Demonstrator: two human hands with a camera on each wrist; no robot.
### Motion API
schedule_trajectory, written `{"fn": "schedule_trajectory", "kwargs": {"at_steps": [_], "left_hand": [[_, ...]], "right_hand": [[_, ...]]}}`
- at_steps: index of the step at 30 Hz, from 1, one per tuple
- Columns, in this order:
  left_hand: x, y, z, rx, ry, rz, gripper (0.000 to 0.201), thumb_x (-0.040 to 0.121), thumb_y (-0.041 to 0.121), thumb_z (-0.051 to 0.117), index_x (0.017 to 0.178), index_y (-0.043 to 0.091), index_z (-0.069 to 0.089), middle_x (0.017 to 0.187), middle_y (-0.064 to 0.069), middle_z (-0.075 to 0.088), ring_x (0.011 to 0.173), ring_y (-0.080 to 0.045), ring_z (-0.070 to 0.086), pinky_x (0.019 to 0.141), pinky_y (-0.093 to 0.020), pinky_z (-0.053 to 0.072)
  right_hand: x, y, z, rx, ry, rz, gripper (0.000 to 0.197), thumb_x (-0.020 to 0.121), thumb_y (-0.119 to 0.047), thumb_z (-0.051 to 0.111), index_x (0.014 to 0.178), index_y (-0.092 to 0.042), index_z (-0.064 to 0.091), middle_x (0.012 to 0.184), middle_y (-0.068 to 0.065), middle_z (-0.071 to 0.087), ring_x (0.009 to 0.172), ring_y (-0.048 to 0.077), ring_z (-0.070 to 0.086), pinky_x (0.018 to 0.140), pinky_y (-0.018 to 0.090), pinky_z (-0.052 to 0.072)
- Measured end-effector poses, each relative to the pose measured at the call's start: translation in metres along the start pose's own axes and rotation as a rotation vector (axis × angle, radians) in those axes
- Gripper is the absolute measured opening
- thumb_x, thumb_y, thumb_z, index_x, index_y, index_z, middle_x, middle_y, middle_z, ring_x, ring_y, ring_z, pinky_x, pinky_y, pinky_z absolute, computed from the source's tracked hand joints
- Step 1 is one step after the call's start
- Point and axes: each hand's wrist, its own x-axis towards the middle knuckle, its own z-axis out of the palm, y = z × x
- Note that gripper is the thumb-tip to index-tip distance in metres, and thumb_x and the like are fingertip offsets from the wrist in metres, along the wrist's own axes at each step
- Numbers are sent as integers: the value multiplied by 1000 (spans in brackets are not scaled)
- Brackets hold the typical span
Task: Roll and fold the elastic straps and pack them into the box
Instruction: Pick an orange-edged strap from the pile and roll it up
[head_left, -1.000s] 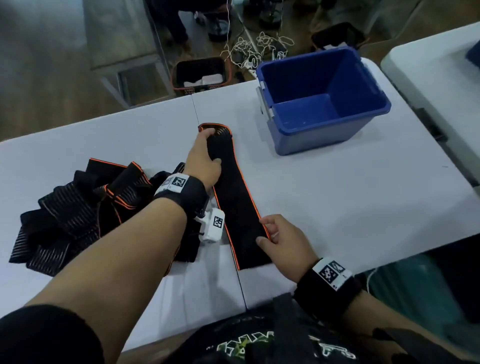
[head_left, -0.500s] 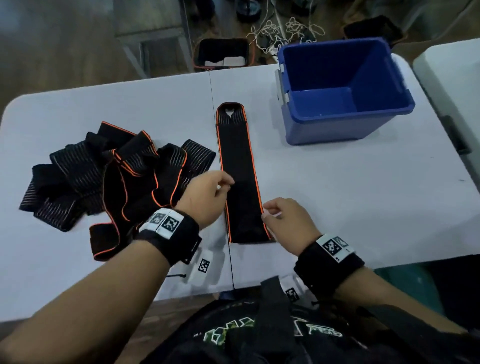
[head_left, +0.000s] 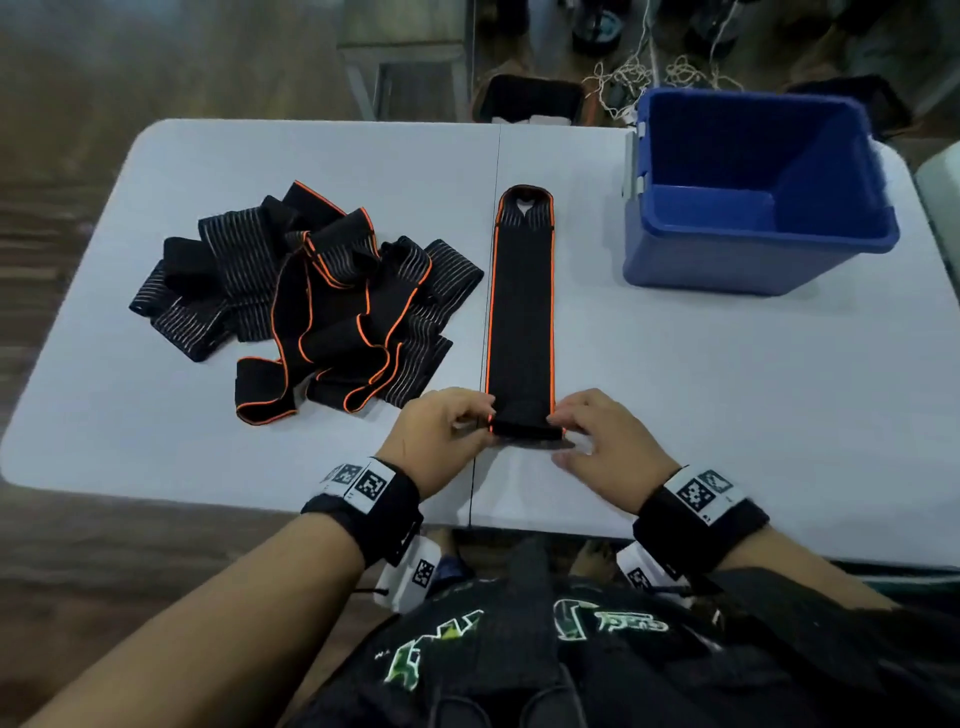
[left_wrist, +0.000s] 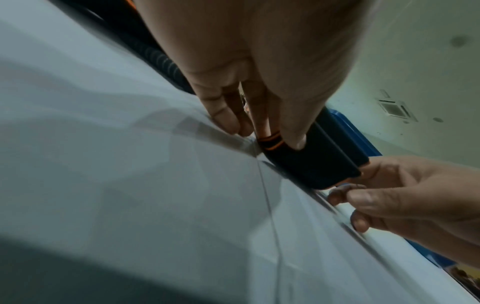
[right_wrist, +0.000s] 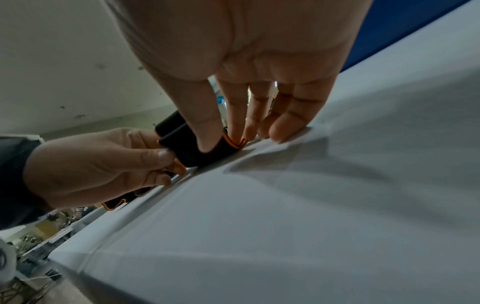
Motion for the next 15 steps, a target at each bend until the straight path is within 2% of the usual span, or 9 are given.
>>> {"fn": "schedule_trajectory", "kwargs": {"at_steps": [2, 4, 7, 9, 12, 15], "left_hand": [[-1, 3, 3, -27, 53, -46, 18, 82, 21, 79, 100, 27, 78, 99, 18, 74, 93, 1, 68, 88, -27, 56], [1, 5, 6, -22, 84, -134, 11, 86, 28, 76, 96, 26, 79, 87, 12, 76, 84, 0, 68, 82, -29, 56], [6, 10, 7, -40, 129, -244, 14, 87, 37, 75, 89, 24, 79, 77, 9, 73, 78, -4, 67, 80, -29, 55], [10, 14, 7, -77, 137, -281, 14, 87, 36, 75, 89, 23, 79, 77, 10, 73, 80, -2, 68, 82, -26, 55], [13, 19, 7, -89, 145, -316, 11, 87, 28, 74, 96, 23, 76, 74, 8, 73, 81, -2, 68, 85, -25, 54], [14, 23, 6, -126, 158, -364, 21, 86, 22, 74, 104, 28, 66, 70, 6, 71, 78, -3, 68, 75, -21, 52]], "right_hand": [[2, -6, -1, -23, 58, 16, 12, 88, -26, 69, 96, -18, 66, 104, -3, 56, 95, 17, 56, 86, 30, 45], [6, -12, 0, -83, 106, 60, 23, 92, -29, 63, 80, -10, 62, 90, 6, 57, 82, 24, 56, 74, 35, 46], [12, -18, 1, -67, 141, 129, 37, 96, -32, 58, 69, -6, 59, 78, 11, 59, 75, 26, 56, 62, 31, 39], [15, -18, 1, -20, 143, 148, 41, 97, -31, 55, 66, -4, 58, 75, 13, 62, 74, 28, 57, 60, 32, 36], [20, -20, -1, 43, 106, 182, 46, 100, -32, 50, 64, -4, 60, 69, 12, 62, 71, 29, 58, 62, 33, 38], [23, -28, -5, 27, 65, 271, 52, 101, -35, 48, 55, -12, 43, 55, 4, 43, 58, 24, 45, 55, 32, 31]]}}
